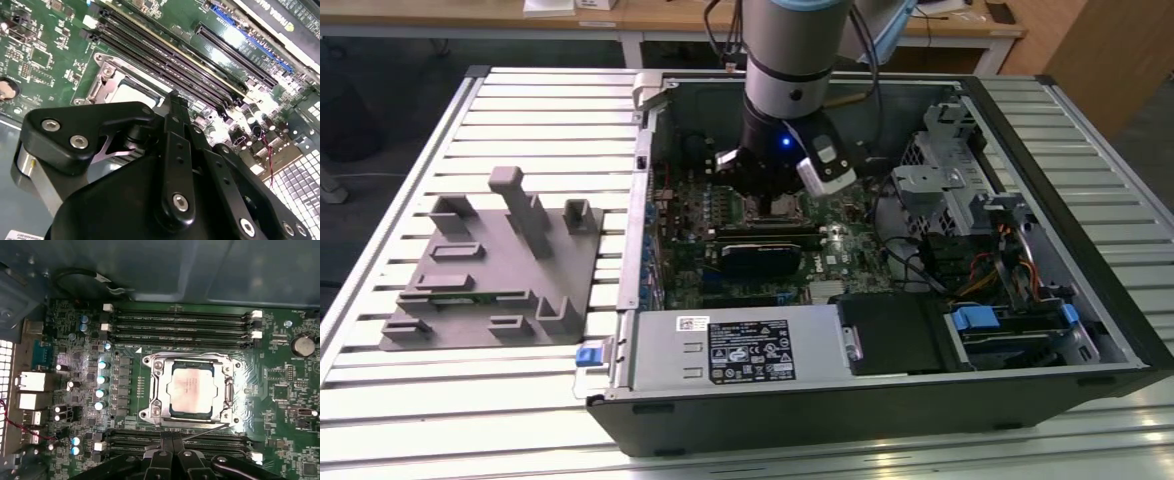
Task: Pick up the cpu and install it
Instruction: 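Install the second cpu locking lever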
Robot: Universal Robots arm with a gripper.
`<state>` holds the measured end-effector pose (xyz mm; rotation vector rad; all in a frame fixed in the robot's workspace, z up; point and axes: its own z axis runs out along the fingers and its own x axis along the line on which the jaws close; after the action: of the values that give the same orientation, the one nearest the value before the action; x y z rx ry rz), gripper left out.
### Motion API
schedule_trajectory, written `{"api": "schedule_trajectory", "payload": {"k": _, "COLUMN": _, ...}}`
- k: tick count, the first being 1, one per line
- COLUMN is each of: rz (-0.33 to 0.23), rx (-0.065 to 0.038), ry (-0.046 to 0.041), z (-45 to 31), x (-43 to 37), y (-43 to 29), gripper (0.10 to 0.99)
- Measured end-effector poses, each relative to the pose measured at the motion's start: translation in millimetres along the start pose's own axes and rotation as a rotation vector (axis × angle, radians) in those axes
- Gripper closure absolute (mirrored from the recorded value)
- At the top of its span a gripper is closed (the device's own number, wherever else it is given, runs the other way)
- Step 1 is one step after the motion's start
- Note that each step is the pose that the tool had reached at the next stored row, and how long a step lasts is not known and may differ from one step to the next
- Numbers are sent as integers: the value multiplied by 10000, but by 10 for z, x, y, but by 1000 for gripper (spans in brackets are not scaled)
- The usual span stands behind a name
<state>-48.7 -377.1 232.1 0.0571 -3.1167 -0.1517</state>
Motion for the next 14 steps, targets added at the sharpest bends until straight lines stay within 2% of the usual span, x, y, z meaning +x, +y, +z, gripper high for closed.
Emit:
{"api": "schedule_trajectory", "payload": {"k": 5, "rz": 54, "rx": -43, "ry": -6, "z": 47, "x": 12, "y": -17, "gripper": 980}}
{"api": "schedule_trajectory", "payload": {"k": 8, "rz": 77, "rx": -122, "ry": -11, "z": 72, "x": 17, "y": -21, "gripper": 980}}
{"api": "schedule_trajectory", "payload": {"k": 12, "rz": 94, "rx": -416, "ry": -23, "z": 86, "x": 19, "y": -41, "gripper": 980}}
{"api": "schedule_trajectory", "payload": {"k": 14, "rz": 97, "rx": -501, "ry": -26, "z": 93, "x": 23, "y": -65, "gripper": 980}}
